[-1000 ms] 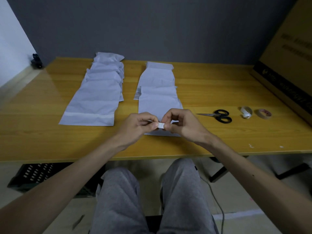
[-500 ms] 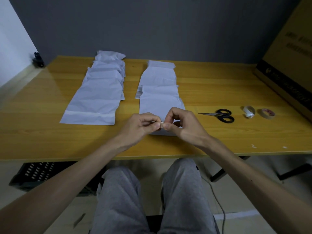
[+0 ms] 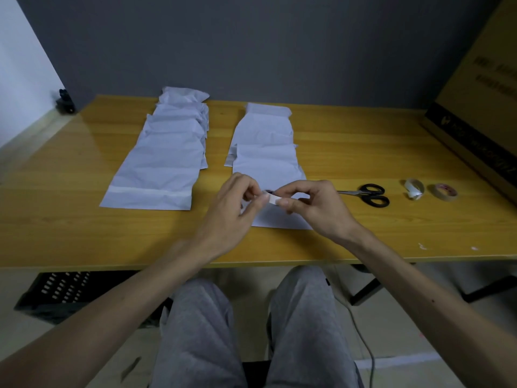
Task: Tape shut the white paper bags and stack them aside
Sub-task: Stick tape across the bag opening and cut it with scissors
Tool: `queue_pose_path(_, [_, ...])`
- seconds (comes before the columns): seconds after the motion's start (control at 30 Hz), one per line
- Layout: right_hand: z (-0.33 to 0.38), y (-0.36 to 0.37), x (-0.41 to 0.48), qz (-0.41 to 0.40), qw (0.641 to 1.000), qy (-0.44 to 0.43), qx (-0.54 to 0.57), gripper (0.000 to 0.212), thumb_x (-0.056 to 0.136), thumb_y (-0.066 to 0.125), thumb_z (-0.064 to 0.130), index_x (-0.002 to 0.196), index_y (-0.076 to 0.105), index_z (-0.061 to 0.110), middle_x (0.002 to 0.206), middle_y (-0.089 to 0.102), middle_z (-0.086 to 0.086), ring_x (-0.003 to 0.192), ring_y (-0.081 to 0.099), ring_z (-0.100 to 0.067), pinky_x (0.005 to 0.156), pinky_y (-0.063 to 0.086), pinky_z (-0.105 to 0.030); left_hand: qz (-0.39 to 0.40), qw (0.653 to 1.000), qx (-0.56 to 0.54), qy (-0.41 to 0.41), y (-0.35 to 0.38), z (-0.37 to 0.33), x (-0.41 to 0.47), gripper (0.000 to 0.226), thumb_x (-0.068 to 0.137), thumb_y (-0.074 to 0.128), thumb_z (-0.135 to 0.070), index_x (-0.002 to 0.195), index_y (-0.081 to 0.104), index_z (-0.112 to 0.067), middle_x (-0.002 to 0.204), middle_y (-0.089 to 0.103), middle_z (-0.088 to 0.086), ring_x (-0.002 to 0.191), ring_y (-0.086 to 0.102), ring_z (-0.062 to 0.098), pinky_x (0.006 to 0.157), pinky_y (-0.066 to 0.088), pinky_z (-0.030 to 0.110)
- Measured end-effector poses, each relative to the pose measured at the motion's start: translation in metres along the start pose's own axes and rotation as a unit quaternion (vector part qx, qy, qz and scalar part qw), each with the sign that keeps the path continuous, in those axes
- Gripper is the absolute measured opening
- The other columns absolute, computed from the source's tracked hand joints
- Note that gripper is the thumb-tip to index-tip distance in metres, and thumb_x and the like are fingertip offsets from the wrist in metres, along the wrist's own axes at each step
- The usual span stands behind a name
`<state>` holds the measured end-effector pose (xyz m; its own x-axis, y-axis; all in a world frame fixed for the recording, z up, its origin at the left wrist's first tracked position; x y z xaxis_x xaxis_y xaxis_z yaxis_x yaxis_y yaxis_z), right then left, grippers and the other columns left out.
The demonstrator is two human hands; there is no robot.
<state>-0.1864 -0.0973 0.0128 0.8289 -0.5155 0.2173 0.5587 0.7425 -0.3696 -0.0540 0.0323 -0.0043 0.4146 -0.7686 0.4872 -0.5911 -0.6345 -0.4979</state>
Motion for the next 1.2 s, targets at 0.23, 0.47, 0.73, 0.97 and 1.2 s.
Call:
queue_pose_path(0.23, [0.001,0.004,0.000,0.000,0.999,-0.012,-0.032,0.013,0.084,0.071,0.006,0.093,0.074,0.015,0.088,0.072,0.009,0.072,0.063,-0.002,0.070,0.053,-0.027,0.009,0.998,0.065,0.009,0.010,-0.004,0.001,0.010,0.096,0.055,-0.020,0.090,0.051,-0.013,0.089,0.050,-0.004,0.080,0.047,0.012,0.066,0.042,0.026])
queue_pose_path(0.47, [0.001,0.002,-0.002,-0.005,0.998,-0.022,-0.051,0.015,0.084,0.071,0.009,0.097,0.074,0.017,0.092,0.072,0.008,0.077,0.062,0.000,0.073,0.053,-0.031,0.015,0.998,0.053,0.006,0.008,-0.007,0.004,0.007,0.096,0.054,-0.013,0.090,0.056,-0.010,0.087,0.053,-0.004,0.077,0.047,0.007,0.065,0.036,0.016])
queue_pose_path(0.73, [0.006,0.006,-0.003,-0.015,0.997,-0.036,-0.072,0.022,0.084,0.072,0.013,0.094,0.071,0.032,0.098,0.072,0.009,0.093,0.065,-0.008,0.080,0.053,-0.034,-0.012,0.999,0.009,-0.031,0.013,-0.003,0.001,0.015,0.096,0.051,-0.005,0.084,0.050,-0.015,0.077,0.049,-0.014,0.071,0.047,0.001,0.062,0.034,0.012])
queue_pose_path(0.97, [0.010,0.007,-0.003,-0.024,0.995,-0.038,-0.092,0.024,0.085,0.071,0.013,0.088,0.069,0.037,0.096,0.073,0.009,0.085,0.064,-0.005,0.077,0.054,-0.035,0.003,0.996,-0.042,-0.080,0.014,-0.001,0.000,0.011,0.097,0.051,-0.008,0.086,0.053,-0.010,0.076,0.052,-0.009,0.069,0.047,0.004,0.061,0.037,0.014])
queue_pose_path(1.2, [0.010,0.008,-0.002,-0.031,0.992,-0.051,-0.112,0.018,0.086,0.070,0.013,0.090,0.071,0.031,0.091,0.071,0.013,0.089,0.064,-0.006,0.074,0.049,-0.024,-0.004,0.998,0.067,-0.001,0.014,0.001,-0.004,0.018,0.101,0.043,-0.024,0.088,0.048,-0.014,0.084,0.050,-0.004,0.072,0.046,0.009,0.062,0.036,0.019])
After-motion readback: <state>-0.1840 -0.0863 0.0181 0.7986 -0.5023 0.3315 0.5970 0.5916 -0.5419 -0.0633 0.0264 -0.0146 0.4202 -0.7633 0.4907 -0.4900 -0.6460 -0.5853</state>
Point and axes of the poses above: each hand's wrist, its own x-axis towards the middle knuckle, its own y-axis out of the palm, z = x × y, the point moved 1 cm from there along x, towards the middle knuckle
